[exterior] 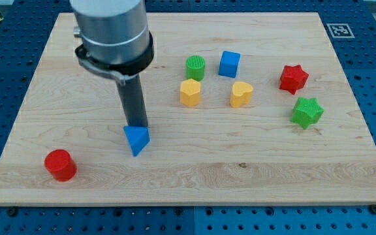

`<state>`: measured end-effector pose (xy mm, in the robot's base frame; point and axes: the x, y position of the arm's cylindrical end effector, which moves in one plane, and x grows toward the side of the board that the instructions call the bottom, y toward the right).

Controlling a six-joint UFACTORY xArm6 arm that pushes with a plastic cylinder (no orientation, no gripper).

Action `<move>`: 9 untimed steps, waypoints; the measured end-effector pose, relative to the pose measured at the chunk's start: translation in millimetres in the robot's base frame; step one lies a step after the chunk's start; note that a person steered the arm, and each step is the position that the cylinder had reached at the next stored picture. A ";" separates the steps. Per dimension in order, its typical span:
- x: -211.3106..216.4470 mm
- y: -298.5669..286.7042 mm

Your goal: Push the blue triangle into the red circle

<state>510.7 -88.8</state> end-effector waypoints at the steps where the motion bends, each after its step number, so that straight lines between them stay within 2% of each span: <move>1: 14.4 1.3; 2: 18.3 37.2; 3: 54.5 69.5; 5: 33.9 18.7; 8: 41.7 -70.6; 9: 26.8 -36.3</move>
<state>537.5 -125.1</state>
